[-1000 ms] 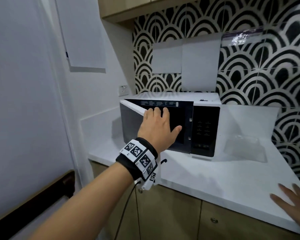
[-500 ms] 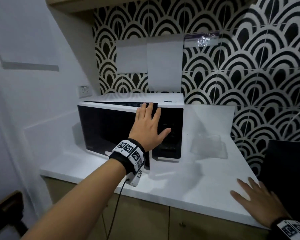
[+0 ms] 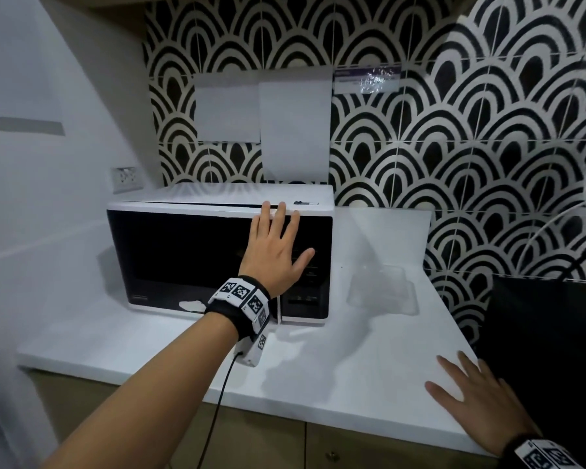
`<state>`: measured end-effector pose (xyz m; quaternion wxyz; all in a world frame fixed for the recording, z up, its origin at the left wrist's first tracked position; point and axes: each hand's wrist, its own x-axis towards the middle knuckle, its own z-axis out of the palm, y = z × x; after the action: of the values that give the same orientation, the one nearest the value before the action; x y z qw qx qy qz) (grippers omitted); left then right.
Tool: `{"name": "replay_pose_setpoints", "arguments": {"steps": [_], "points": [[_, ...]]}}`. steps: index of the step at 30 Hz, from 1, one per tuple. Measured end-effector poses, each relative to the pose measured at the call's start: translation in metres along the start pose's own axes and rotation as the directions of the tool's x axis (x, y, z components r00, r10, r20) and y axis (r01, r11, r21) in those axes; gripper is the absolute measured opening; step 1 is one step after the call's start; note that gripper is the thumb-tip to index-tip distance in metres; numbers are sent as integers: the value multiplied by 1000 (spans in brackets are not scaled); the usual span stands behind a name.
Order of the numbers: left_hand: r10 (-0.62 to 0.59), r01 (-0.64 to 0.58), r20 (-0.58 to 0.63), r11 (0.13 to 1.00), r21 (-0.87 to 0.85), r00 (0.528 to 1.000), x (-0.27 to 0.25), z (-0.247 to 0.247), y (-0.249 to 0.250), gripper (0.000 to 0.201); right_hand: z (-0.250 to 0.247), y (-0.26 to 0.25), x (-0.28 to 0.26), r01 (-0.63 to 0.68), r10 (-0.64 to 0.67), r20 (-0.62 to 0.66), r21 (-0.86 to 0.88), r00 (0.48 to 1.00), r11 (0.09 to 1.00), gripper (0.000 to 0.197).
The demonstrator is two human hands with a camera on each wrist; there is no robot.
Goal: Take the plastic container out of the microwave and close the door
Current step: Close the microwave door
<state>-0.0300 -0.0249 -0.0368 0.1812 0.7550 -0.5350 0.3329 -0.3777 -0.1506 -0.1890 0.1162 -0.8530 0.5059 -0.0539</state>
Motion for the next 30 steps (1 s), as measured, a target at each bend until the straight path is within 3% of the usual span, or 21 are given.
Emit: {"name": "replay_pose_setpoints", "arguments": {"steps": [6, 10, 13, 16, 18, 21, 26, 28, 30], "points": [[-108, 64, -90, 915, -398, 990, -1, -5, -5, 49, -2, -1, -2, 2, -2, -12, -2, 1000, 1000, 75], [-267, 191, -265, 941, -281, 927, 1, -8, -10, 38, -1, -1, -2, 2, -2, -13, 5, 1000, 1000, 76], [-411, 352, -248, 902, -250, 877, 2, -17, -8, 36, 0, -1, -2, 0, 0, -16, 11, 1000, 1000, 76], [-610, 563, 53, 689, -456, 791, 6, -23, -10, 49, -1, -1, -3, 5, -5, -17, 14, 1000, 1000, 75], [-654, 656, 240, 520, -547, 718, 10, -21, -14, 62, -1, -1, -3, 8, -8, -16, 13, 1000, 1000, 75], [-635, 653, 352, 328, -682, 687, 14, -19, -13, 77, -1, -1, -4, 8, -7, -18, 12, 1000, 1000, 75], [-529, 598, 571, -142, -788, 627, 13, -17, -8, 78, -1, -2, -4, 4, -4, -17, 8, 1000, 1000, 74], [-481, 605, 617, -205, -770, 623, 10, -13, -9, 79, -1, -2, -3, 2, -2, -19, 4, 1000, 1000, 75], [-498, 595, 596, -184, -782, 630, 9, -10, -10, 79, -1, -2, -3, 1, -1, -17, 0, 1000, 1000, 75]]}}
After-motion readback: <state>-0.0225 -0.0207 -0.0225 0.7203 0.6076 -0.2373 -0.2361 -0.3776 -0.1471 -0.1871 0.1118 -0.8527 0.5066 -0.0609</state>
